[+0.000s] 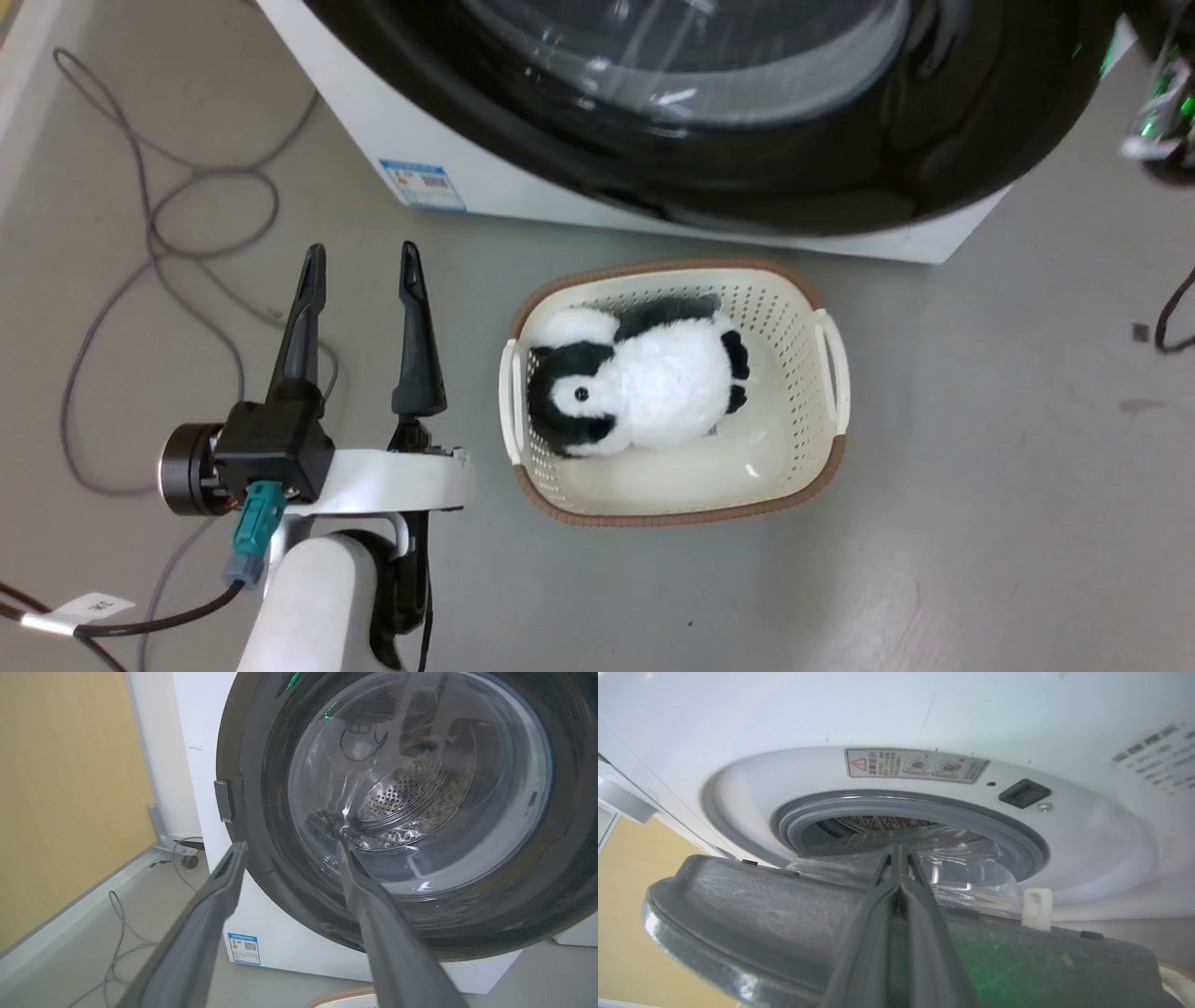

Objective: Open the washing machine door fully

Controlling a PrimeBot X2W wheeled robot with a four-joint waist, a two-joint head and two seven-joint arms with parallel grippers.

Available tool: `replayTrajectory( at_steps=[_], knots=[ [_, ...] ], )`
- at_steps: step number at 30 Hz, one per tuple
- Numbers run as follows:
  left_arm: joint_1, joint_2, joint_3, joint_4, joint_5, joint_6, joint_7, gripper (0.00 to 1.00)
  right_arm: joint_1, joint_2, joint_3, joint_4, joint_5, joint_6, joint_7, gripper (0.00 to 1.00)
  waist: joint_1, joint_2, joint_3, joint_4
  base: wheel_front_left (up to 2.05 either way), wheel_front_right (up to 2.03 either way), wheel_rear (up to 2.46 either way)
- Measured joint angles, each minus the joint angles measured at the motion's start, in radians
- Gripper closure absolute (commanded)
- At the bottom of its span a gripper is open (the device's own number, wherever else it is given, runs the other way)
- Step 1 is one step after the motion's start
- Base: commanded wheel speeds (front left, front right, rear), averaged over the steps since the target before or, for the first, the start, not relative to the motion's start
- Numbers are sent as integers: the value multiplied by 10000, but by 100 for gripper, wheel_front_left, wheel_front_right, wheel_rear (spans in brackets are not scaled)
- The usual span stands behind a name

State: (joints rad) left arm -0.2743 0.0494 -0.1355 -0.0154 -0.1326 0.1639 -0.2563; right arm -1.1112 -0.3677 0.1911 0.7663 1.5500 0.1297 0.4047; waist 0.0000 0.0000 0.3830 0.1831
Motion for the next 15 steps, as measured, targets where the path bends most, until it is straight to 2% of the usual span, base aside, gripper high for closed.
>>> replayTrajectory(
  at_steps=[15],
  knots=[
    [835, 0, 301, 261, 247, -267, 0, 0, 2940, 391, 485, -2046, 314, -2, 807, 100, 0, 0, -1171, -480, 0, 0, 0]
  ],
)
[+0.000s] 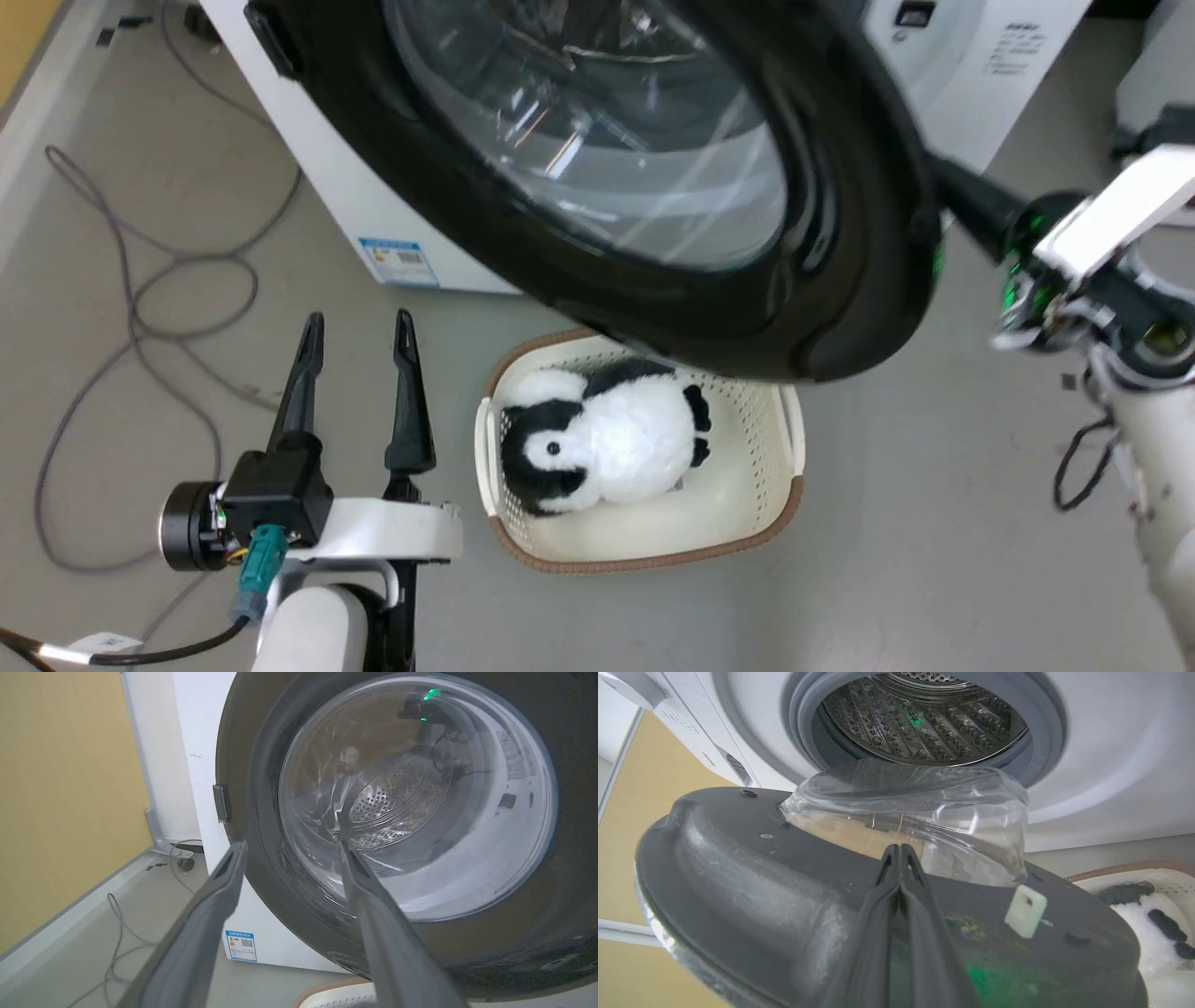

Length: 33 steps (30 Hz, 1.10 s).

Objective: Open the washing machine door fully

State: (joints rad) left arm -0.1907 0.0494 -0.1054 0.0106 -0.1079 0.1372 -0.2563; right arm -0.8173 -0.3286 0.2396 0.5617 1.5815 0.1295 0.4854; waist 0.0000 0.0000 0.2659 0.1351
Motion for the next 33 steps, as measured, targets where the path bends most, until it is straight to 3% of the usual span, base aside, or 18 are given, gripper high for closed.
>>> replayTrajectory(
  at_steps=[19, 33],
  knots=[
    [812, 0, 44, 297, 36, -171, 0, 0, 3945, 932, 1137, -3591, 205, 0, 598, 100, -1, 0, -1273, 52, 0, 0, 0],
    [1094, 0, 138, 477, 71, -188, 0, 0, 5550, 1659, 2263, -4853, 4, 0, 746, 100, -1, 0, -1641, 219, 0, 0, 0]
  ],
)
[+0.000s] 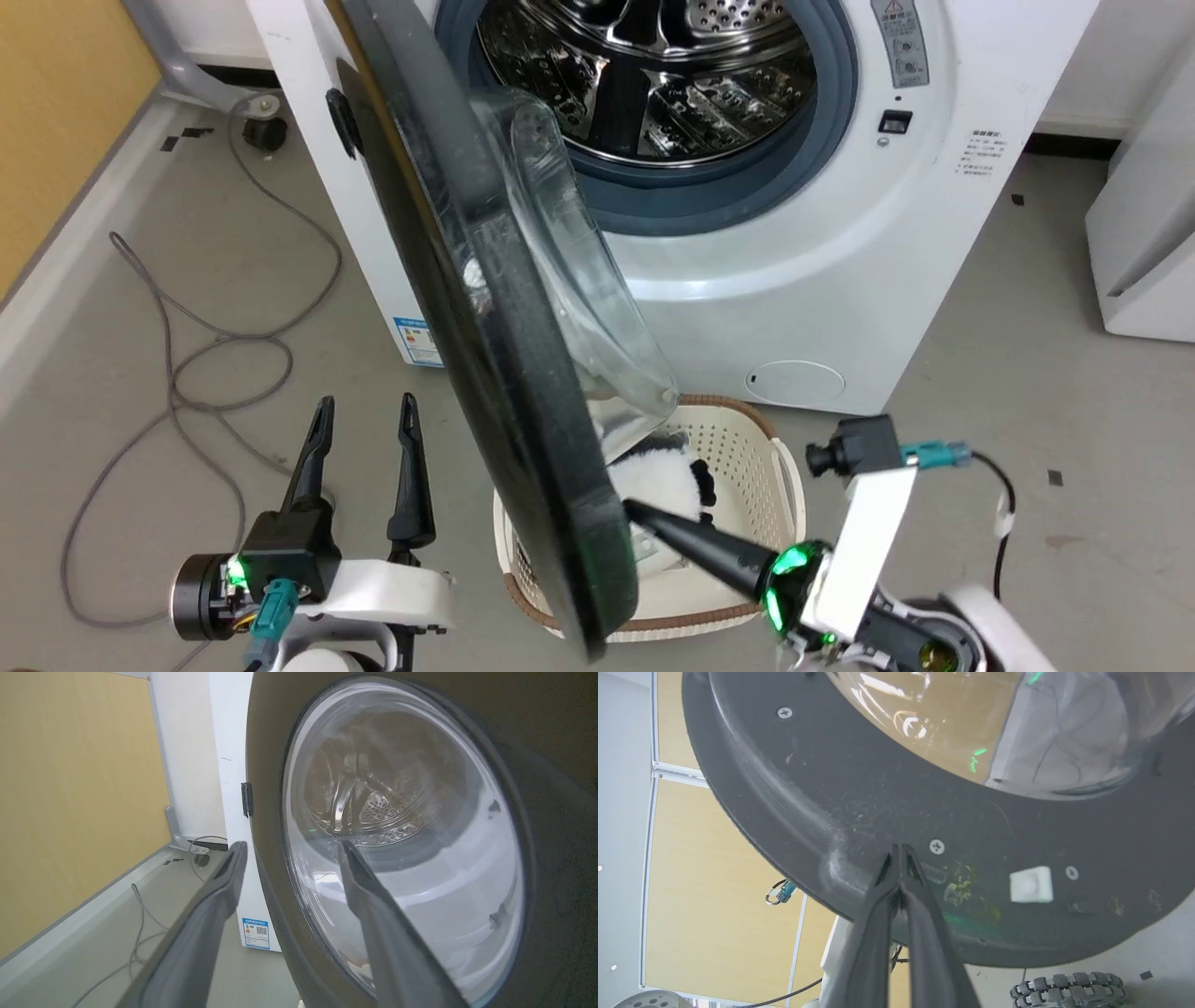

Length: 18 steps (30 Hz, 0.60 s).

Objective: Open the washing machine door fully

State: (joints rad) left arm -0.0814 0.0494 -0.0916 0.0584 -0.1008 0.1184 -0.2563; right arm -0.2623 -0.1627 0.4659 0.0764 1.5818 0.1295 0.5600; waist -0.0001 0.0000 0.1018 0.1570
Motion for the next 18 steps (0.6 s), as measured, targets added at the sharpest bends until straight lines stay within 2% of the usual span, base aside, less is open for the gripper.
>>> replayTrajectory(
  at_steps=[11, 14, 18],
  knots=[
    [290, 0, 146, 134, 25, -86, 0, 0, 835, 188, 90, -518, -127, 0, -430, 100, 0, 0, -459, -127, 0, 0, 0],
    [359, 0, 198, 159, 31, -136, 0, 0, 854, 148, -407, -717, -357, 0, -1083, 100, 0, 0, -618, -211, 0, 0, 0],
    [486, 0, 286, 188, 100, -159, 0, 0, 835, 67, -1229, -1126, -1221, 0, -2757, 100, 0, 0, -804, -344, 0, 0, 0]
  ],
)
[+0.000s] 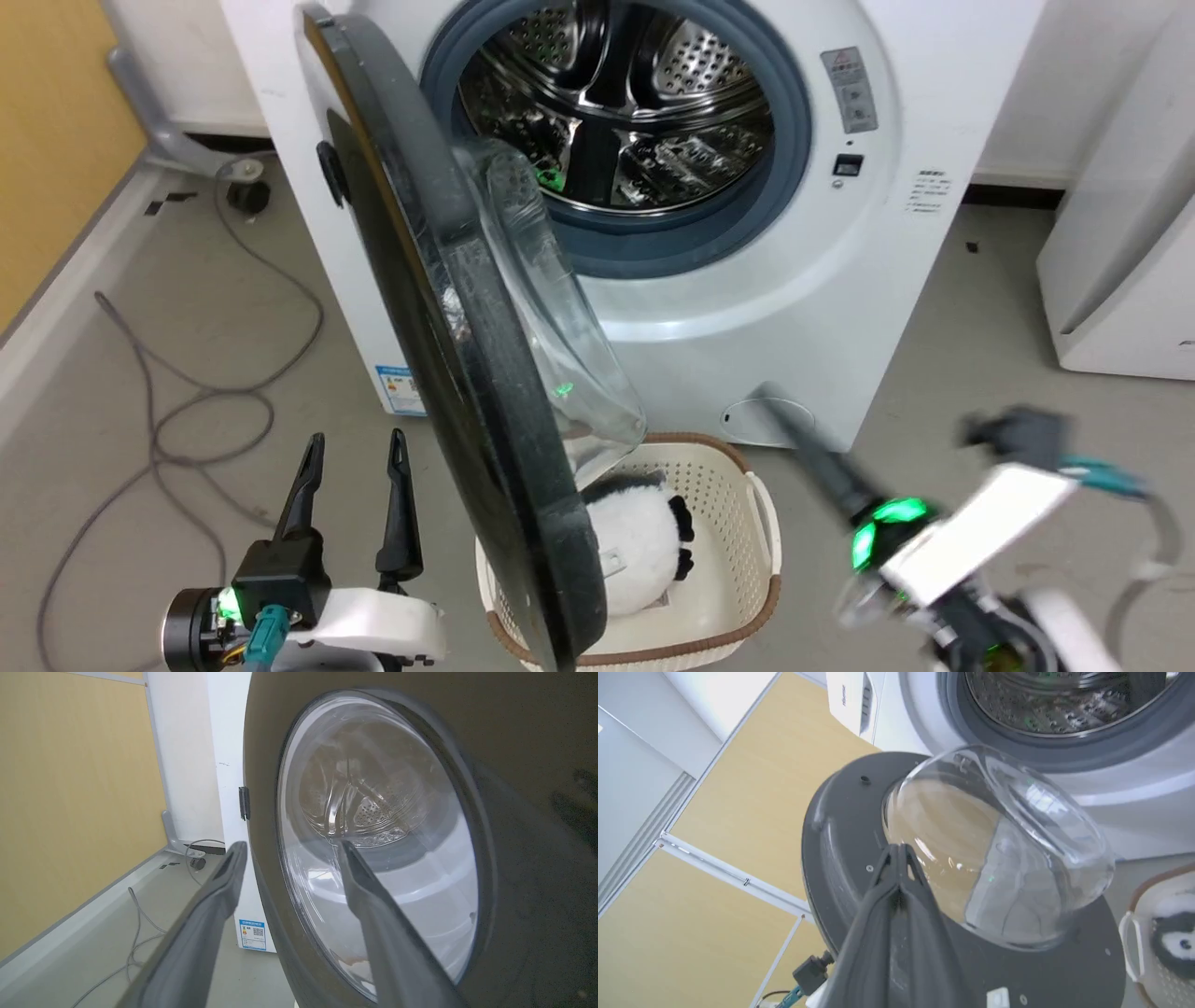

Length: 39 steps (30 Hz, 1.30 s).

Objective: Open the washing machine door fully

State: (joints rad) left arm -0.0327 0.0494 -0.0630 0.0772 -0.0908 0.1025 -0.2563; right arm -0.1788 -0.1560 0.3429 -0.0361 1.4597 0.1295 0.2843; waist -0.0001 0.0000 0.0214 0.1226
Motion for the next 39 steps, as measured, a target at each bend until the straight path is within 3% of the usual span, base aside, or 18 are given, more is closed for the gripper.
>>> replayTrajectory(
  at_steps=[5, 6, 9, 11, 12, 15, 20, 24, 34, 35, 36, 37, 39],
  knots=[
    [58, -2, 92, -4, 2, -15, 0, 0, -99, -213, -685, -550, -1244, 0, -2433, 100, 0, 0, -121, -139, 0, 0, 0],
    [118, 0, 123, -6, 8, -17, 0, 0, -127, -581, -671, -650, -2295, 0, -3463, 100, 0, 0, -149, -196, 0, 0, 0],
    [146, 0, 169, -6, 15, -65, 0, 0, -128, -1034, -683, -546, -3808, 2, -4974, 100, 0, -1, -200, -279, 0, 0, 0],
    [158, -2, 203, -6, 15, -88, 0, 0, -123, -1158, -867, -378, -4790, 2, -5319, 100, 0, 0, -232, -332, 0, 0, 0],
    [203, 2, 272, -13, 27, -90, 0, 0, -99, -1037, -1747, -290, -6771, 2, -5409, 100, 0, 0, -268, -416, 0, 0, 0],
    [228, 0, 309, -21, 29, -94, 0, 0, -49, -817, -2688, -635, -9497, 2, -5415, 100, 0, 0, -247, -471, 0, 0, 0],
    [229, -2, 326, -36, 31, -98, 0, 0, 572, -242, -3005, -767, -12216, 4, -5415, 100, 1, 0, -187, -523, 0, 0, 0],
    [230, -2, 311, -35, 29, -100, 0, 0, 1224, 50, -2771, -435, -13106, 4, -5415, 100, 0, 0, -170, -544, 0, 0, 0],
    [230, -2, 198, 15, 10, -88, 0, 0, 2239, 719, -3010, 757, -13327, 4, -5415, 100, 1, 0, -174, -443, 0, 0, 0],
    [230, -2, 196, 29, 10, -86, 0, 0, 2294, 771, -3104, 761, -13336, 4, -5415, 83, 0, 0, -180, -438, 0, 0, 0],
    [230, -2, 201, 36, 8, -82, 0, 0, 2343, 825, -3210, 759, -13377, 4, -5415, 21, 1, 0, -183, -438, 0, 0, 0],
    [231, -2, 213, 42, -4, -73, 0, 0, 2377, 880, -3342, 729, -13436, 4, -5415, 0, 1, 0, -186, -441, 0, 0, 0],
    [231, -2, 234, 46, -4, -19, 0, 0, 2416, 926, -3453, 612, -13557, 4, -5415, 0, 0, 0, -195, -448, 0, 0, 0]
  ],
)
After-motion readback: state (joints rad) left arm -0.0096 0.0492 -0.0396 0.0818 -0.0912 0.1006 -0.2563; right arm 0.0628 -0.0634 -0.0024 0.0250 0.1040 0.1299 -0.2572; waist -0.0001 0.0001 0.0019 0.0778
